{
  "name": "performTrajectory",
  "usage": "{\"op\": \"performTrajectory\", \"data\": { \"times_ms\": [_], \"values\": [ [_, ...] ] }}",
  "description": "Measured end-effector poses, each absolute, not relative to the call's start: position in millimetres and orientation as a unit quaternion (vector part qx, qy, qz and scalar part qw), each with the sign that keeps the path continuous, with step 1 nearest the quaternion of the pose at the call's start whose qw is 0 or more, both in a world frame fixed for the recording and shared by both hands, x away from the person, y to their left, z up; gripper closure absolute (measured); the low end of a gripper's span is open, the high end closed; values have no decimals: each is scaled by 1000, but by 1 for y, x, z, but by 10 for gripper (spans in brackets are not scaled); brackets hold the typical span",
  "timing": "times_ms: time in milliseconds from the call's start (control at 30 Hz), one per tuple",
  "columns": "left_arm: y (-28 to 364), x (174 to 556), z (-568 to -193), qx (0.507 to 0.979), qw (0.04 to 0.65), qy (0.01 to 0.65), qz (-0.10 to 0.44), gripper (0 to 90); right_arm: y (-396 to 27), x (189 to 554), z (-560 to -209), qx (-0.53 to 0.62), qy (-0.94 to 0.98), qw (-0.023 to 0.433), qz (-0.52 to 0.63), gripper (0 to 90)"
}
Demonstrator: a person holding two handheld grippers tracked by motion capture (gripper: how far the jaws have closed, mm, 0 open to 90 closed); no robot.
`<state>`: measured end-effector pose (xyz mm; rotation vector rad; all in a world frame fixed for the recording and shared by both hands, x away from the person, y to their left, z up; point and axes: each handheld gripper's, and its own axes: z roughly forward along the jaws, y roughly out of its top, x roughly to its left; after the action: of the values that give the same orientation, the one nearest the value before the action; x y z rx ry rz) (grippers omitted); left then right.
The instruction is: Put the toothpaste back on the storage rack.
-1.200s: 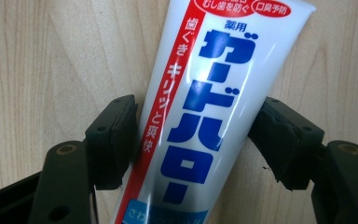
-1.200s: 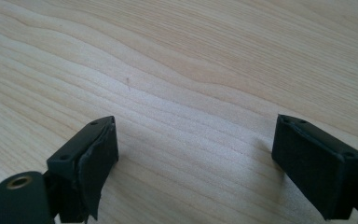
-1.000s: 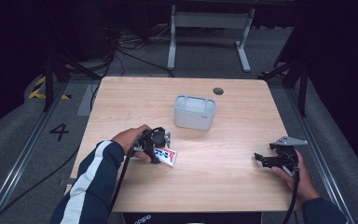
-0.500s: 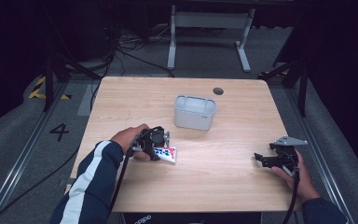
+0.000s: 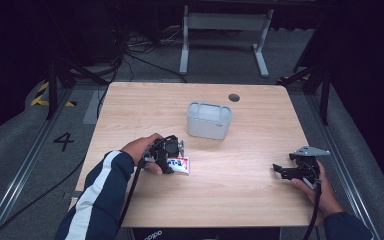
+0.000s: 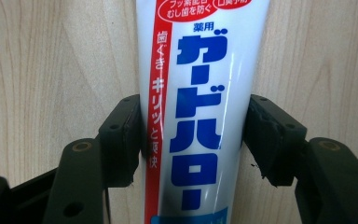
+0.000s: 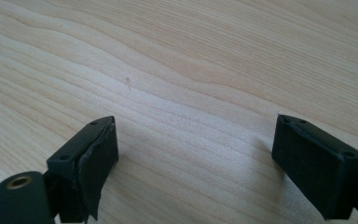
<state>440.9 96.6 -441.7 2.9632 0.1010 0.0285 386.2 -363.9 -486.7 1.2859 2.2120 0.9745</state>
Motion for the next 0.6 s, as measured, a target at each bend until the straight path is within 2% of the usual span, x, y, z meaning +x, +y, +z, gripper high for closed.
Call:
{"op": "performTrajectory", "data": {
  "times_ms": [333,600],
  "values": [
    [95,441,-439,997,76,23,14,488,-364,386,-487,460,791,200,349,147],
    [99,441,-432,995,90,43,18,573,-364,386,-487,460,792,201,349,147]
  ]
}}
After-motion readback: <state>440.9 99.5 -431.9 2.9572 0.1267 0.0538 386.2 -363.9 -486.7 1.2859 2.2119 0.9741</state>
